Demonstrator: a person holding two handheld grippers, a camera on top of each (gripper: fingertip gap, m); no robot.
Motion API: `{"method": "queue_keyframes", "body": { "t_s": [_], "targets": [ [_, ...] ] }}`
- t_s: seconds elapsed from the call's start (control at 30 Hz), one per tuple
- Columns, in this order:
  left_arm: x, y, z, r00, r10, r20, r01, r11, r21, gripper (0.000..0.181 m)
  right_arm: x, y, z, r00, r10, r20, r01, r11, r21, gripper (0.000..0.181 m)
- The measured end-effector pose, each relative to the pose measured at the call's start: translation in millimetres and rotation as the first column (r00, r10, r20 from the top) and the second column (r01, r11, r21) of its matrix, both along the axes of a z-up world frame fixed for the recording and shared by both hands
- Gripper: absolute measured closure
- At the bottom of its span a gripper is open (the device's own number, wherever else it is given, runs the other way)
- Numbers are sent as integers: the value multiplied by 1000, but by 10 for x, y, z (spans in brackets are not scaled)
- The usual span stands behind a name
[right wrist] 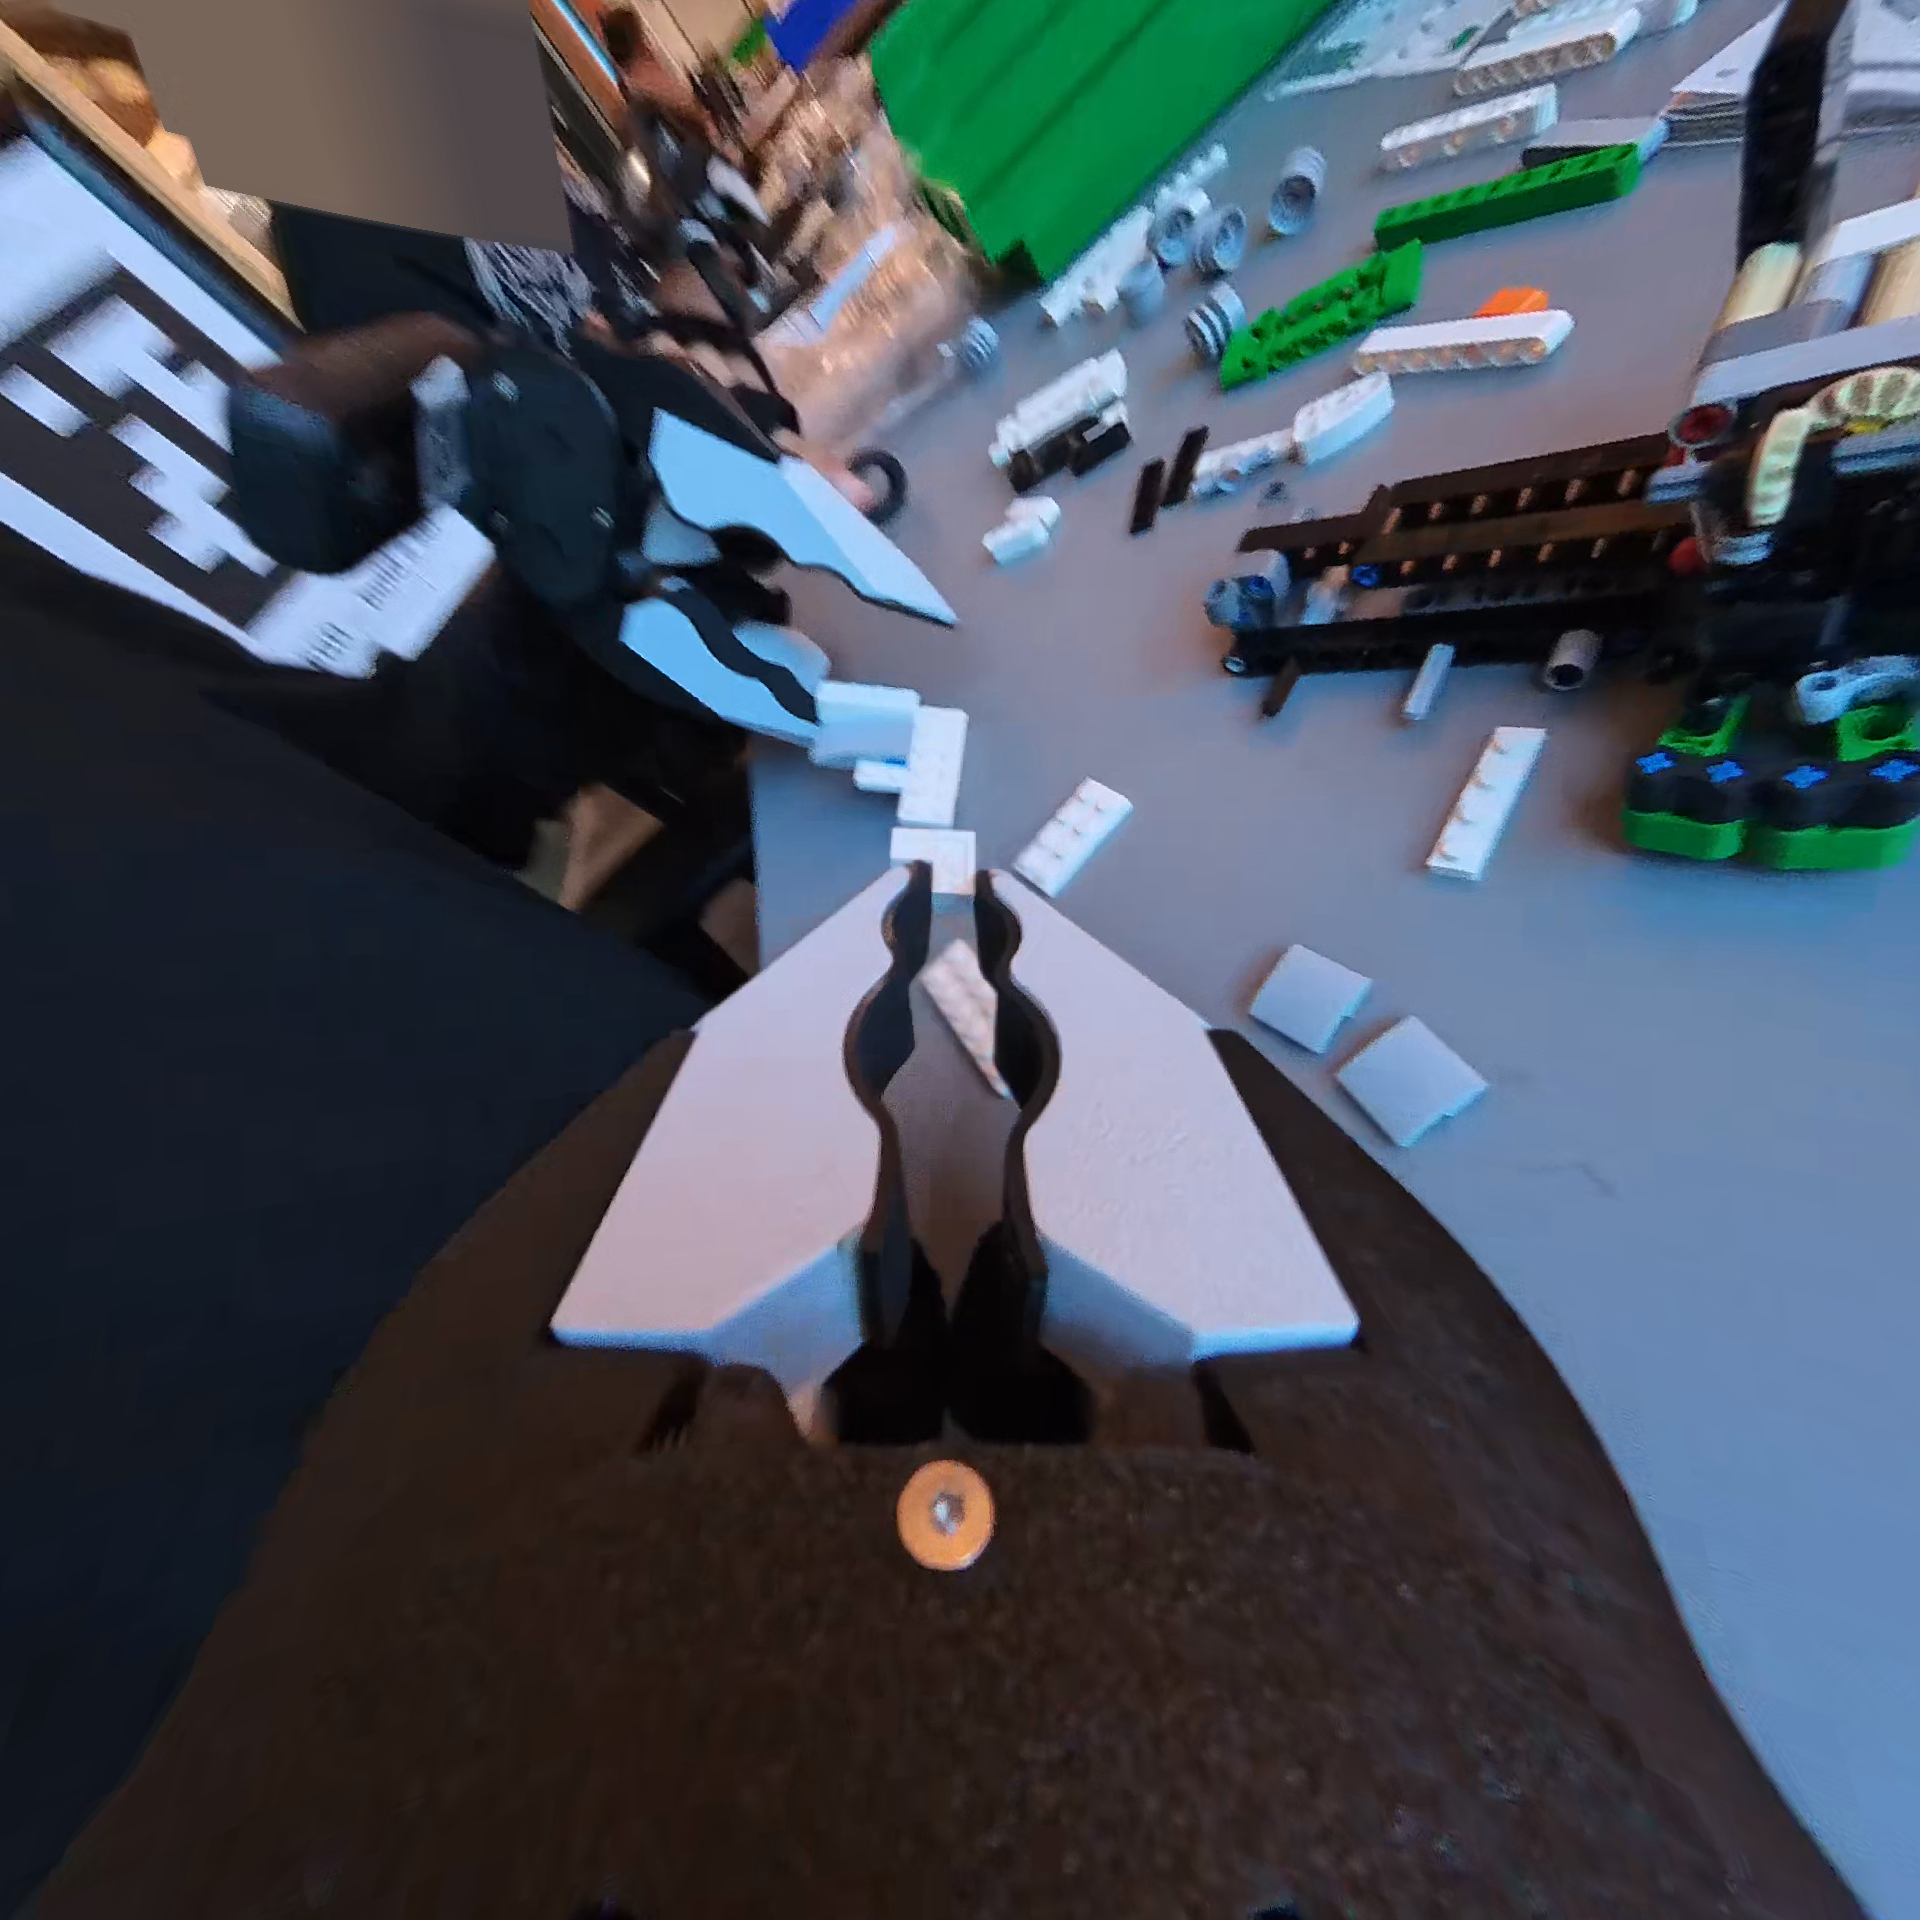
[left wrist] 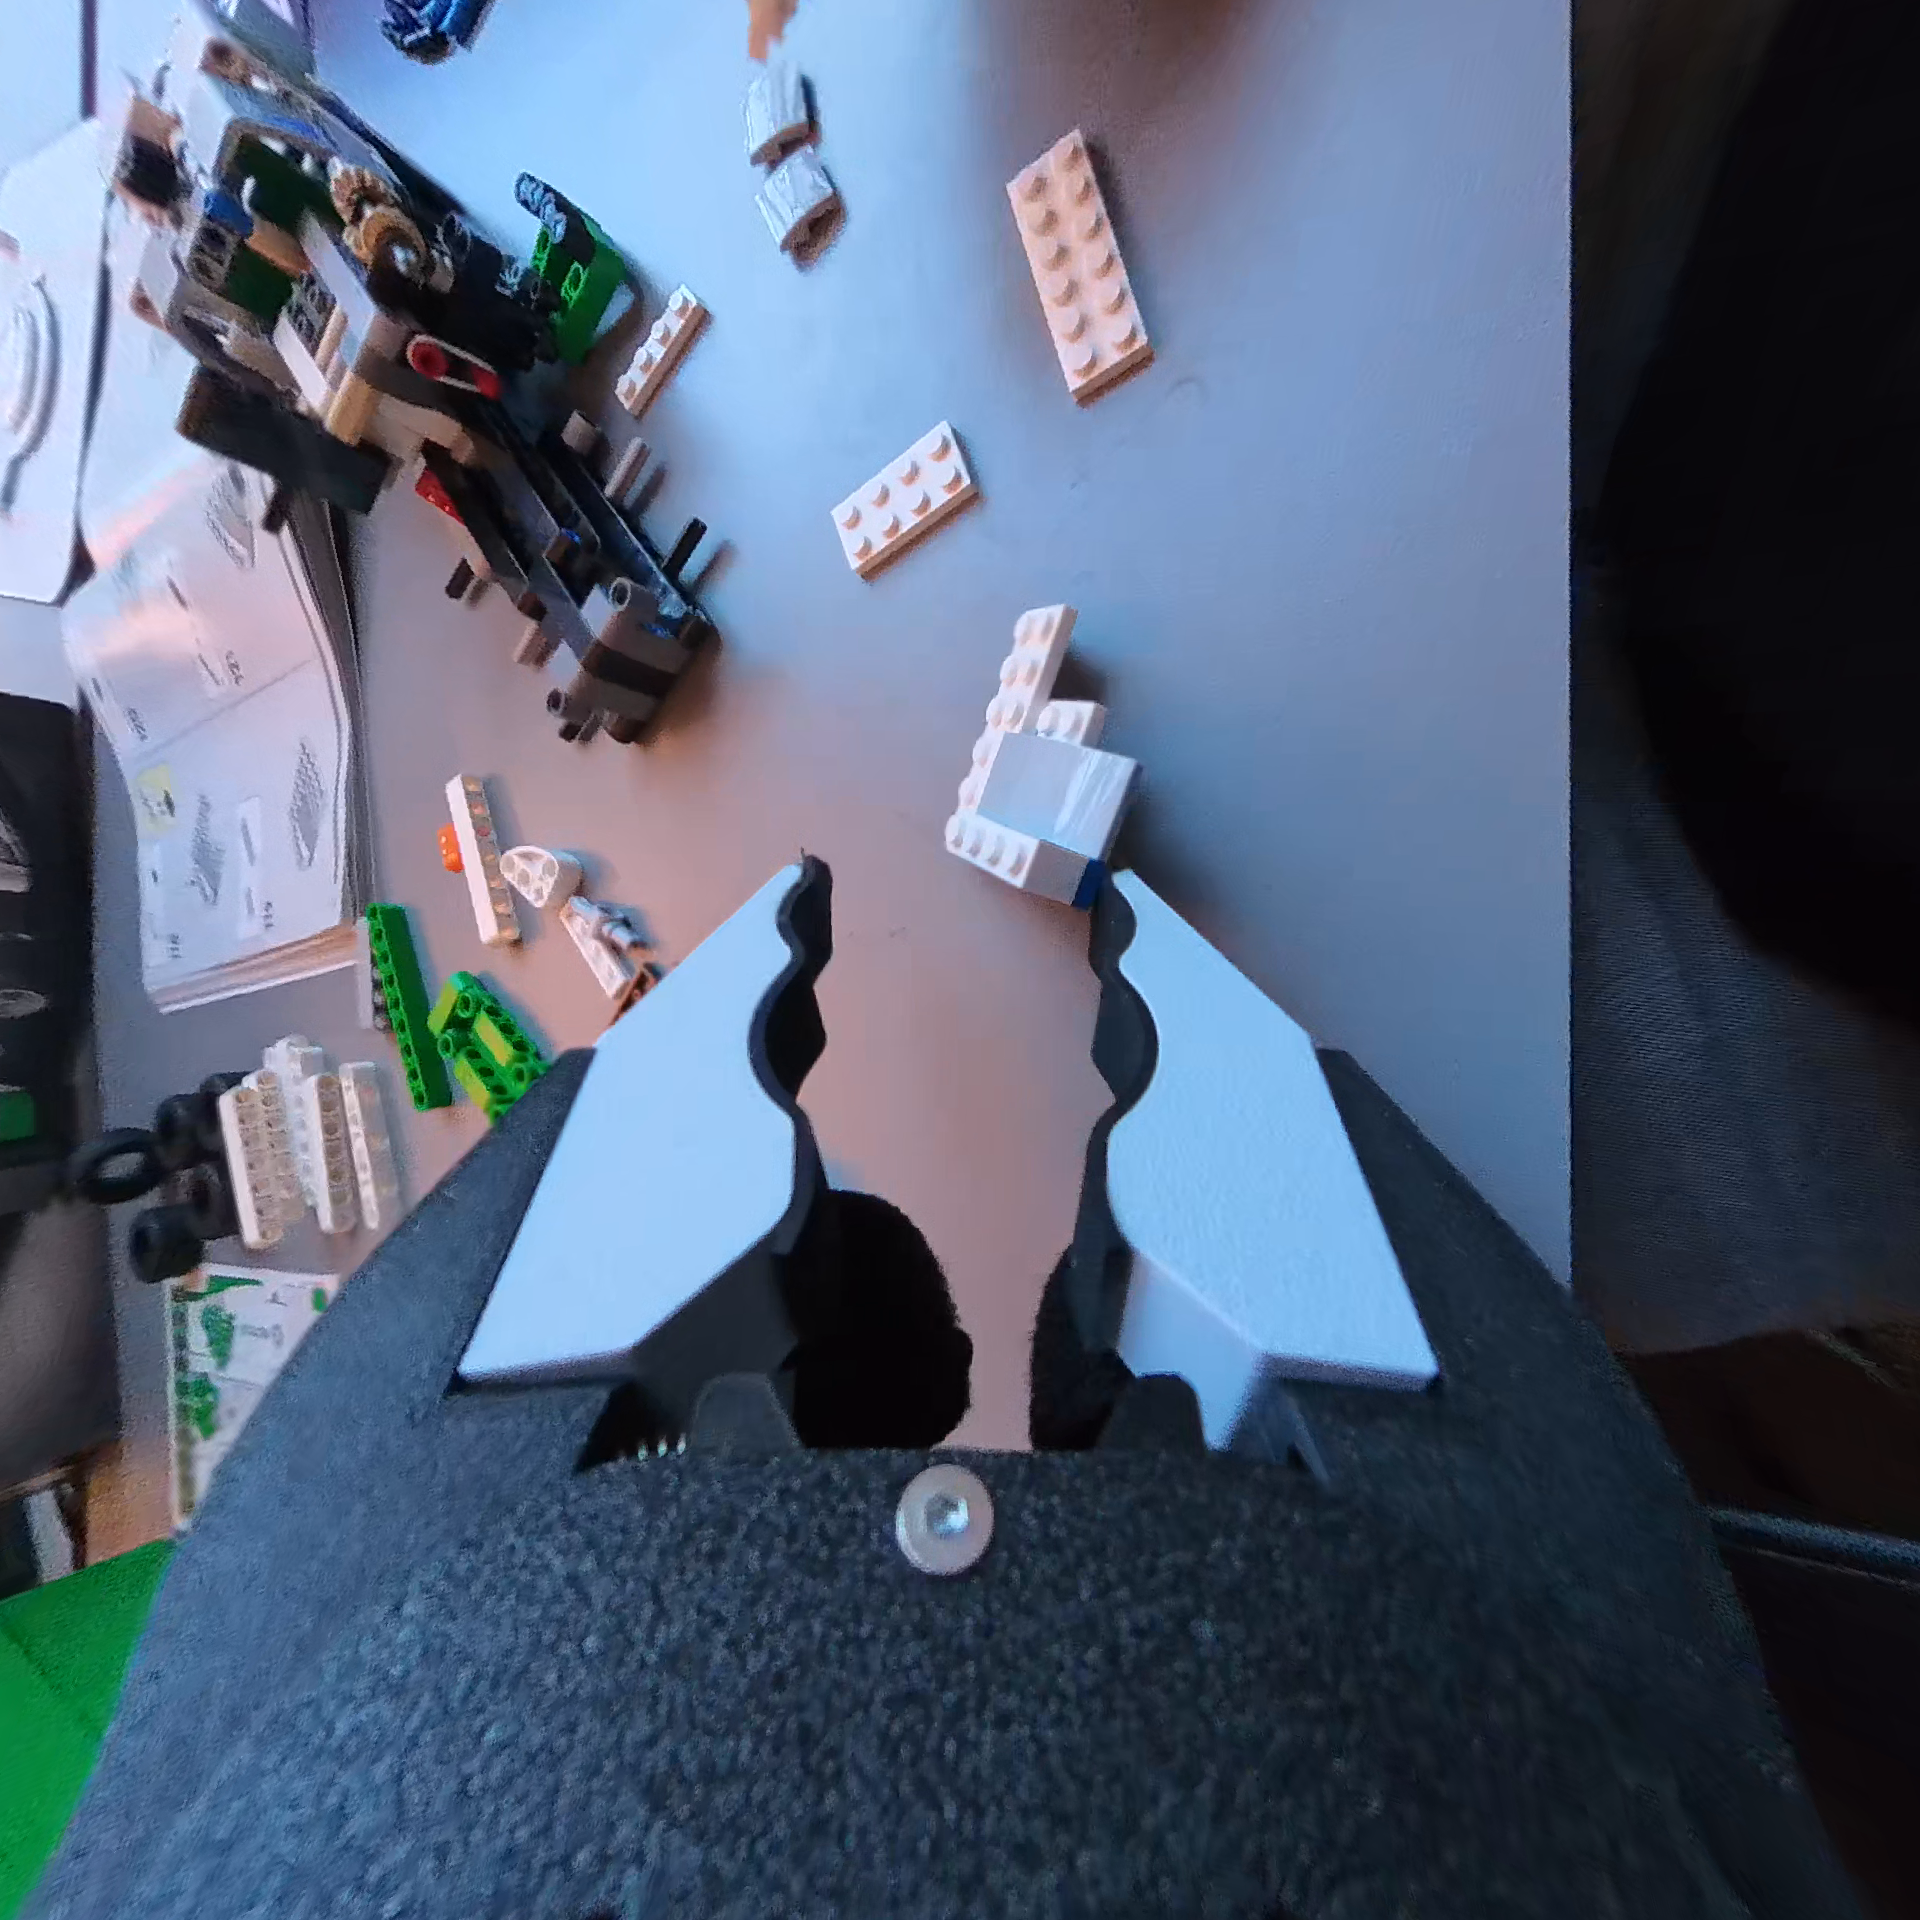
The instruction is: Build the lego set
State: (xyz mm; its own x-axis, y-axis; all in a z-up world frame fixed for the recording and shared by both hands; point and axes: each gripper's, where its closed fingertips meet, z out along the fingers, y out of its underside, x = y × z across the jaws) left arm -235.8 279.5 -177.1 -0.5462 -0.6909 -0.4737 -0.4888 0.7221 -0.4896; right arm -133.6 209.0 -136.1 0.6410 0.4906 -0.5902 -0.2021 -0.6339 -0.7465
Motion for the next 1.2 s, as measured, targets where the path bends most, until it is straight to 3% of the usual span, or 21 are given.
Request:
{"method": "queue_keyframes", "body": {
  "t_s": [0.1,0.23,0.4,0.5,0.6,0.67,0.73,0.83,0.97,1.07,1.2],
  "targets": [
    [-34,-11,22,1000,9,2,-9,997,-72,132,-14,12,152,982,-5,-189,-2,999,-39,174],
    [-82,-29,22,999,29,-36,-35,983,-178,130,32,76,155,947,-74,-314,31,990,-140,174],
    [-161,-1,14,995,65,-70,-81,964,-252,130,-46,82,361,822,-67,-565,-28,987,-157,174],
    [-28,-41,341,995,67,75,-39,947,-320,137,-117,86,506,739,-46,-672,-73,986,-148,174],
    [278,-451,895,967,10,255,131,837,-531,143,-257,107,640,670,-3,-743,-142,981,-133,174],
    [443,-589,1013,962,-9,274,170,804,-570,149,-386,111,695,637,35,-770,-202,972,-123,174],
    [538,-642,1009,968,-23,252,177,774,-608,152,-499,98,709,626,66,-777,-249,961,-119,174],
    [549,-707,1036,967,-55,247,214,698,-684,174,-566,65,712,599,86,-796,-288,951,-114,174],
    [547,-711,1029,965,-39,258,219,657,-721,177,-538,57,683,579,84,-811,-292,950,-110,174],
    [566,-741,1070,961,1,275,225,570,-790,178,-512,26,713,574,121,-810,-300,951,-71,173],
    [559,-733,1006,969,81,234,171,466,-868,178,-466,60,623,663,93,-743,-236,968,-89,172]
  ]
}}
